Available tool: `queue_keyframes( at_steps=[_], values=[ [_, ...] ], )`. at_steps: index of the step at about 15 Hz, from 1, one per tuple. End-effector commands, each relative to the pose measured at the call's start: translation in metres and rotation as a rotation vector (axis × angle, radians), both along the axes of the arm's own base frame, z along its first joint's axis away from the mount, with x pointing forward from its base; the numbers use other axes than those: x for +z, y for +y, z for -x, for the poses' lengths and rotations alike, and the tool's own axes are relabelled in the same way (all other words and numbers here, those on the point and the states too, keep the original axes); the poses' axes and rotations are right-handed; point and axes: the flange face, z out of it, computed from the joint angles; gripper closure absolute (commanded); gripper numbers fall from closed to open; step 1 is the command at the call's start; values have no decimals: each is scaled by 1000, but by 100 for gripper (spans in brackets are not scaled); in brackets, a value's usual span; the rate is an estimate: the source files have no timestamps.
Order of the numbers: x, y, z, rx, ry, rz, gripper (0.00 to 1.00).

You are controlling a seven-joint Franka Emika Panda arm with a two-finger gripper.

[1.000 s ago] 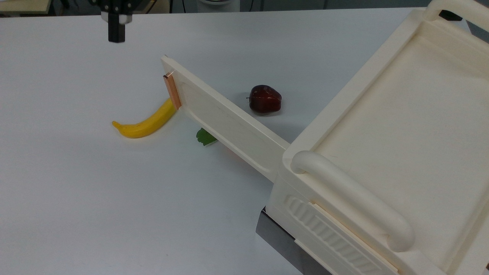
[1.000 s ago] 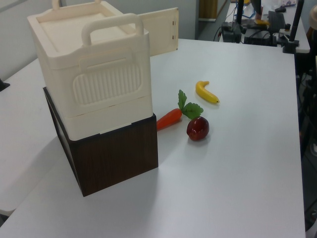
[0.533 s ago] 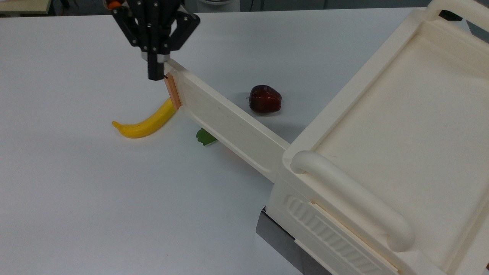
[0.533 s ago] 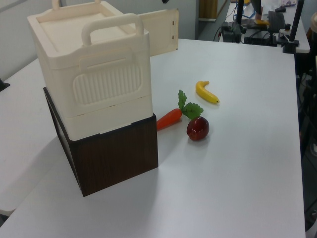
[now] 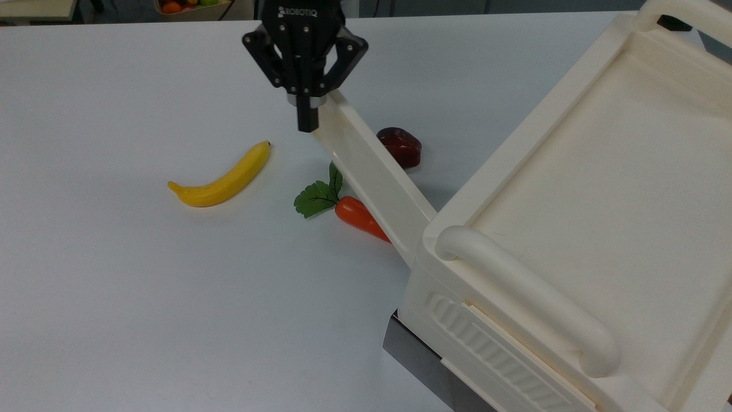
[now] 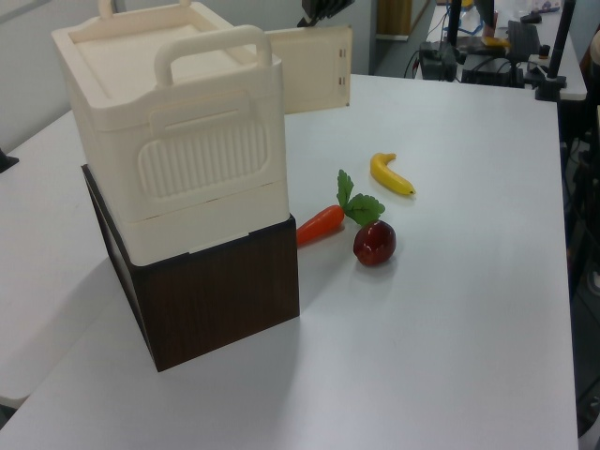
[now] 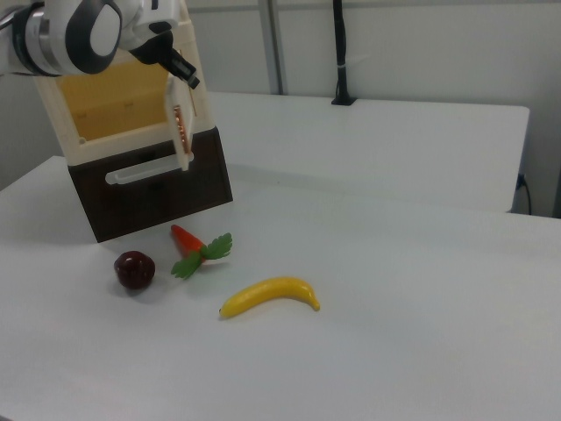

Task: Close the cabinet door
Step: 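Push the door edge with the gripper, swinging it toward the cabinet body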

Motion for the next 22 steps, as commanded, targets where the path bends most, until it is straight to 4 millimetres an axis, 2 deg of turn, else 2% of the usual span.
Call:
queue_keyframes(
  at_steps=[1, 4, 8, 15, 21, 22],
  values=[
    [3, 23, 16, 22, 78, -57, 100],
    [-3, 41, 21, 48, 123, -69, 100],
    [-4, 64, 26, 78, 158, -175, 100],
    [-6, 127, 38, 137, 170, -288, 100],
    [-7, 147, 37, 158, 106, -297, 100],
    [-6, 156, 39, 172, 90, -296, 100]
  ],
)
